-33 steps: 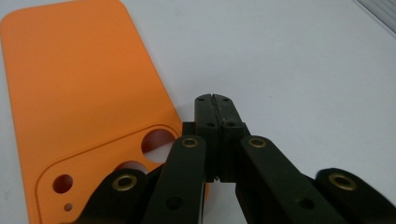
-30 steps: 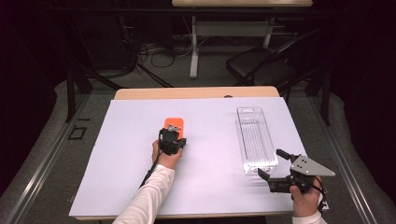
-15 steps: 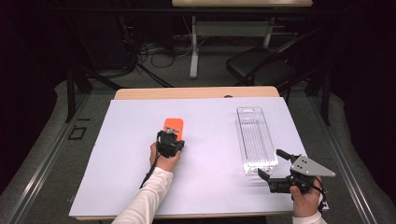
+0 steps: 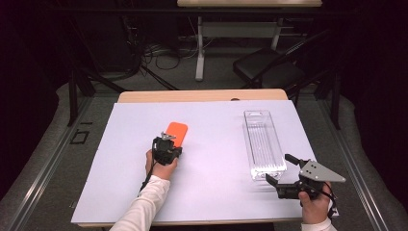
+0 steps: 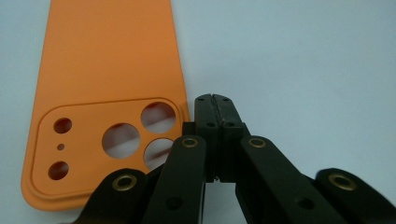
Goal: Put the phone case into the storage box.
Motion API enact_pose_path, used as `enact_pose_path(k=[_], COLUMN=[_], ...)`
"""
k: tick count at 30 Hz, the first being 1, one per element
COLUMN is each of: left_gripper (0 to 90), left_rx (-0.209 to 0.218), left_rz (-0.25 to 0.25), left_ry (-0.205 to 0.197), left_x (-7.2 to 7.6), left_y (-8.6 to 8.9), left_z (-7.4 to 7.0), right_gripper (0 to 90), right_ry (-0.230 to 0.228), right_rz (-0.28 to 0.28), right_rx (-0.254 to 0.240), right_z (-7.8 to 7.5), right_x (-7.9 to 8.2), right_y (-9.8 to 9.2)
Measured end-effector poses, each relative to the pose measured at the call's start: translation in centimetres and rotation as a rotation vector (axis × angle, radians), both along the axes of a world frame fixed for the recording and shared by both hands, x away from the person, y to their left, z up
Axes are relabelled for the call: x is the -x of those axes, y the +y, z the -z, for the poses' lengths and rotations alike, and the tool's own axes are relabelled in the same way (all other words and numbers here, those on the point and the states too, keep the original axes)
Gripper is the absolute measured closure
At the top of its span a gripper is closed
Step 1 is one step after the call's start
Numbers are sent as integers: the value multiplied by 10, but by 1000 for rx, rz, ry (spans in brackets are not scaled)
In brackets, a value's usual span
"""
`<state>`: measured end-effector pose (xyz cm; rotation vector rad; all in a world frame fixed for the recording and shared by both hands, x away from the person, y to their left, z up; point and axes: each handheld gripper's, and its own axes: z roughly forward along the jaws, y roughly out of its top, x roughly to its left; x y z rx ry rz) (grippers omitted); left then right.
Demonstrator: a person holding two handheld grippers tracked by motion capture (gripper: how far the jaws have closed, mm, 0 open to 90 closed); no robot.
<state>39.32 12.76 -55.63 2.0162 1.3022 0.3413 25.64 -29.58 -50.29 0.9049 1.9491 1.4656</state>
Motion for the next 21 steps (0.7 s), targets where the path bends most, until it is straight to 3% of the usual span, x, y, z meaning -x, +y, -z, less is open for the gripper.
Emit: enact_pose_path(k=[21], left_gripper=[900], left_rx=[-13], left_rz=[-29], left_ry=[15], left_x=[5], left_y=[33], left_z=[0], right_gripper=[38], right_ry=[8], right_rz=[-6], right_rx=[1], right_z=[1], right_x=[0], right_y=[0])
